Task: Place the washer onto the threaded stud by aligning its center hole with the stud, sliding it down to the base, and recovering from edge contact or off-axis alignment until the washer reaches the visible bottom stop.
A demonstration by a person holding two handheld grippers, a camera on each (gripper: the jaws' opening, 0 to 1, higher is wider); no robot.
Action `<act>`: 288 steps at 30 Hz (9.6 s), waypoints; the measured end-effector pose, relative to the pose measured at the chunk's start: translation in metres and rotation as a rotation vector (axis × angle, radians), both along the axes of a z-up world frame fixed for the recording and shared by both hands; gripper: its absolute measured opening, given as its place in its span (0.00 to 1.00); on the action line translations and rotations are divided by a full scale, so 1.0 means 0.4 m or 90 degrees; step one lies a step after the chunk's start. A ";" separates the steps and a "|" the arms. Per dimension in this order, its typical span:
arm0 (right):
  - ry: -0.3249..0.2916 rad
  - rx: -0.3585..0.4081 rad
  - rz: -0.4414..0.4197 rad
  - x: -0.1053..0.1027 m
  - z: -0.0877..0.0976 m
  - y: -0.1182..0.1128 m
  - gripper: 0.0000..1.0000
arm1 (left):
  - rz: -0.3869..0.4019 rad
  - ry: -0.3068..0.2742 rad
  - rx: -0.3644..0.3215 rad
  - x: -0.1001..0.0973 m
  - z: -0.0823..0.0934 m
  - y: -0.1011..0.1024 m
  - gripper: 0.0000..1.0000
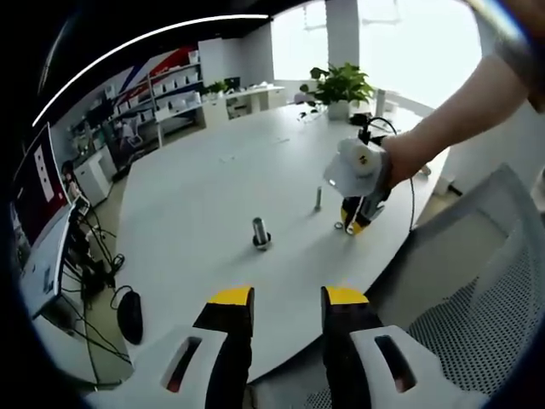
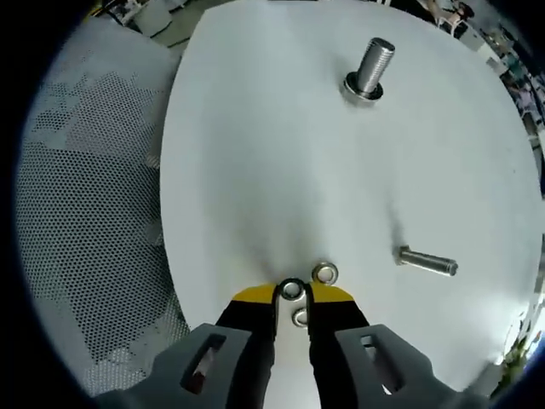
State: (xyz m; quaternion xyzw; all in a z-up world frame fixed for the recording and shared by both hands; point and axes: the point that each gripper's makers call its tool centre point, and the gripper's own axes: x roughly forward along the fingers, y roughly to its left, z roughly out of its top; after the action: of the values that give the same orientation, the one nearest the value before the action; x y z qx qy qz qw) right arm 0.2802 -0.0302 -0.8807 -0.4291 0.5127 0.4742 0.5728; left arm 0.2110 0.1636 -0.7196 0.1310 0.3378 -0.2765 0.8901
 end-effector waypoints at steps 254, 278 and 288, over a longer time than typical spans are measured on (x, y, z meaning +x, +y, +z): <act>-0.026 0.119 -0.041 0.004 0.008 -0.063 0.14 | 0.022 0.004 0.039 0.006 -0.013 0.036 0.27; -0.081 0.196 -0.122 0.137 0.143 -0.049 0.13 | 0.018 0.003 0.041 0.005 -0.014 0.035 0.26; -0.104 0.214 -0.101 0.157 0.171 -0.011 0.14 | 0.021 0.000 0.043 0.006 -0.013 0.038 0.26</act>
State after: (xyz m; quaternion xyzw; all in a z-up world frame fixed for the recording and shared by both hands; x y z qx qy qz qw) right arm 0.3430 -0.0345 -0.8122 -0.3229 0.4101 0.4700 0.7118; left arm 0.2134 0.1789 -0.7246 0.1553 0.3488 -0.2501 0.8898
